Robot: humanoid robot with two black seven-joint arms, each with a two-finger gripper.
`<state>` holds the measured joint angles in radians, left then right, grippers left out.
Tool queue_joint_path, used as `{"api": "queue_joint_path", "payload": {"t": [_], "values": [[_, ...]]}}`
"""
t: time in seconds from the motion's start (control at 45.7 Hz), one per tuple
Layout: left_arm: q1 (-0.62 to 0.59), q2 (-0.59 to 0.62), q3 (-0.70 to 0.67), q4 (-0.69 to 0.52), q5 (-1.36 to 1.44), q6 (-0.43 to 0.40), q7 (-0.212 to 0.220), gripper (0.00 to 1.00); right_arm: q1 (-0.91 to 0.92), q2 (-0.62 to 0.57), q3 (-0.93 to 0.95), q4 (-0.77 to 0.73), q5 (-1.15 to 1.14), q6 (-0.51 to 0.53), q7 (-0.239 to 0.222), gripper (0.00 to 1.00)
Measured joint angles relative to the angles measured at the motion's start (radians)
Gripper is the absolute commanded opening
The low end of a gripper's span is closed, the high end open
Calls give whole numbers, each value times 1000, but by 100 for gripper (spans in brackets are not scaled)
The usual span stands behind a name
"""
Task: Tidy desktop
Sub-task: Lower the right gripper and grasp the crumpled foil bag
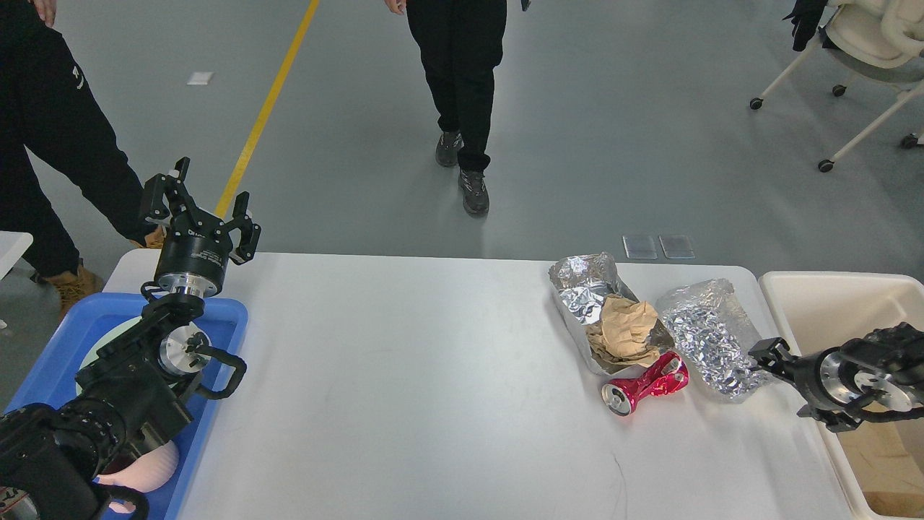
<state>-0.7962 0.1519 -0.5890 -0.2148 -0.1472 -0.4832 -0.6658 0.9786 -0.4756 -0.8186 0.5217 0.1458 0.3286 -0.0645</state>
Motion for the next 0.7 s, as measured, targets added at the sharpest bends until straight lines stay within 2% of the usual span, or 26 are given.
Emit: {"api": "queue_joint_path", "payload": {"t": [0.066,0.153,0.416,0.547,0.7], "values": [[0,0,0,0,0,0,0,96,-8,7,1,0,0,-9,0,88],[0,0,0,0,-1,0,0,96,-18,15,1,0,0,-28,0,80],[0,0,0,0,-1,0,0,96,-34,26,3,3,0,-47,0,35],[0,0,0,0,0,0,0,96,-35,26,2,3,0,-47,0,18],[0,0,0,0,0,0,0,96,-35,20,2,4,4,-46,0,4]]}}
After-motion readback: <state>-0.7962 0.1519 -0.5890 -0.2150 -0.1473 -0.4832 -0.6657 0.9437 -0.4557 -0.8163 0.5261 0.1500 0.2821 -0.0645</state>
